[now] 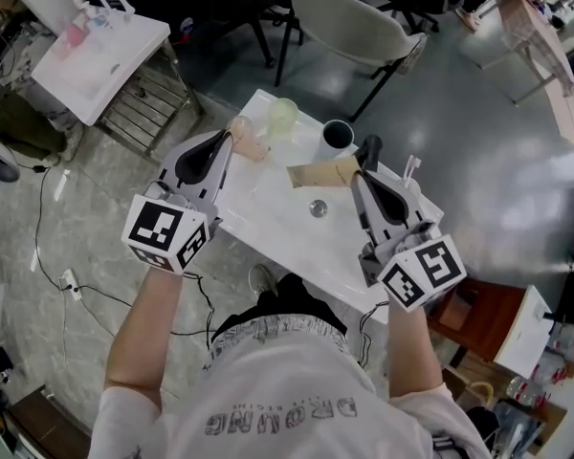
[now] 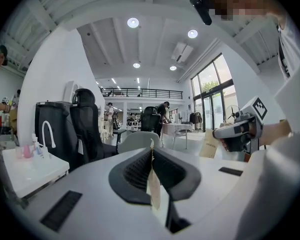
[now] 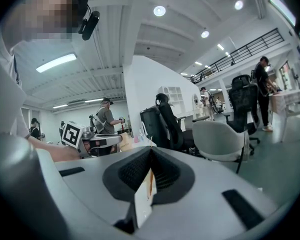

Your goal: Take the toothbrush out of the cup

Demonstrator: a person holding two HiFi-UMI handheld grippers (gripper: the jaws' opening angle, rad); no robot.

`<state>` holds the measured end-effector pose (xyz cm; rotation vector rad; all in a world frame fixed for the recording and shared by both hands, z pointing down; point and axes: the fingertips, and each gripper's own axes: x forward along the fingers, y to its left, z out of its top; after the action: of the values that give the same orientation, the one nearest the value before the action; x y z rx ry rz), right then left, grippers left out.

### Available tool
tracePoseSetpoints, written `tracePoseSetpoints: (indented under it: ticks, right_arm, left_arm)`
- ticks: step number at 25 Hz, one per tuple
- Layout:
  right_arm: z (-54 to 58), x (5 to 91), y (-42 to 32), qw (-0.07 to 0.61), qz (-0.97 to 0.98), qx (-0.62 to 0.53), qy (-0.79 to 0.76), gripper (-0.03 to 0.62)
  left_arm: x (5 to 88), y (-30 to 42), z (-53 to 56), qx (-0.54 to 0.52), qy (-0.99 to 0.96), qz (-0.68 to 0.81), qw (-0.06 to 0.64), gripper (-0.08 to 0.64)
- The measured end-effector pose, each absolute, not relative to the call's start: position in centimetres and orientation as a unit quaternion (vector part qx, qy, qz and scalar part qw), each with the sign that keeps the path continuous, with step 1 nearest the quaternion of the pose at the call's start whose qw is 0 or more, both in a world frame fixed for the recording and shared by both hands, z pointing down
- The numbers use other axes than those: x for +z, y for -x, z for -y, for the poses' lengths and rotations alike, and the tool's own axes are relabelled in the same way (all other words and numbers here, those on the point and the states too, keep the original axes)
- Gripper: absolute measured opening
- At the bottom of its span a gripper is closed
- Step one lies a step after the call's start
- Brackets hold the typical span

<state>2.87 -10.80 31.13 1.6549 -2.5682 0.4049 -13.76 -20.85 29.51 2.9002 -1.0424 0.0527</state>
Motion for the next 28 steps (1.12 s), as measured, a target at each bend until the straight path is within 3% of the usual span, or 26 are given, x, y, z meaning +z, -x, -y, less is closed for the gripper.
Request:
tracePoseSetpoints:
  ticks: [28]
  right_arm:
    - [9.7,33.9,-1.0,0.063,0.83,0.133,-0.538,0.009]
  left_arm:
    - [32.8,16.6,16.0,0.026,-0.937,0.342,0.067,0.025]
